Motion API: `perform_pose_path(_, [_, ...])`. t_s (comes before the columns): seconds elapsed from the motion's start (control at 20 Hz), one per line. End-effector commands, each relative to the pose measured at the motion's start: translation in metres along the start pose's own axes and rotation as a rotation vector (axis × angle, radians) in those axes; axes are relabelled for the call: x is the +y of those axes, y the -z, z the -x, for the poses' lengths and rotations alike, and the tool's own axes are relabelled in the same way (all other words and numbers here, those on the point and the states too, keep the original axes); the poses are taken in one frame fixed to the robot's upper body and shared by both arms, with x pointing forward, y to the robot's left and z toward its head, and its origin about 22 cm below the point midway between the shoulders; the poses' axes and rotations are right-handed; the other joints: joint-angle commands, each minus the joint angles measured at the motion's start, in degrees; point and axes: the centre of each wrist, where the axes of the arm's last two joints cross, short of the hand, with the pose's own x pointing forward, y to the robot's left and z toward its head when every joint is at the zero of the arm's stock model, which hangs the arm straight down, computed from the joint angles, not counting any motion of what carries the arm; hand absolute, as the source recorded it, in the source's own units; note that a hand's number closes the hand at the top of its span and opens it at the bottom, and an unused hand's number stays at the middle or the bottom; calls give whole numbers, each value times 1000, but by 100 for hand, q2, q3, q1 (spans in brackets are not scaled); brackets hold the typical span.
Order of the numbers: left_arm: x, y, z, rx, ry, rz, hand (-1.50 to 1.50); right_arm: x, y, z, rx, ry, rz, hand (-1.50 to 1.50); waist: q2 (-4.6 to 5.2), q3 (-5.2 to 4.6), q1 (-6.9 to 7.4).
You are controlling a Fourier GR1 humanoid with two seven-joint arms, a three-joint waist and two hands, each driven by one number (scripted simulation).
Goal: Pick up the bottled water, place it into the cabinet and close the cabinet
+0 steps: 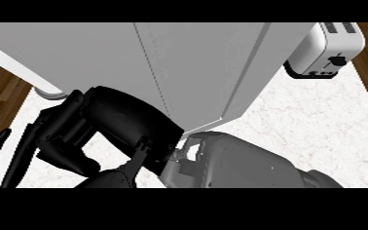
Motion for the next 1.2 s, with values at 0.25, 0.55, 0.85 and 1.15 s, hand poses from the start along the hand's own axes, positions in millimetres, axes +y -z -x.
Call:
perform_pose_path(0.25, [2,-3,-5,3,6,-35,-150,-66,3,17,7,2,81,150,39,-36,-181])
perform_pose_path(0.55, [-10,-3,-7,-25,1,-22,-150,-120,-10,28,-21,-90,247,150,70,-37,-190])
perform_pose_path(0.85, [-4,-3,-6,6,10,-37,-150,-140,-10,12,-55,-156,373,150,77,-43,-251])
perform_pose_path(1.15, [-7,2,-7,-2,-1,-11,-150,-151,-8,15,-81,-152,449,150,79,-40,-251])
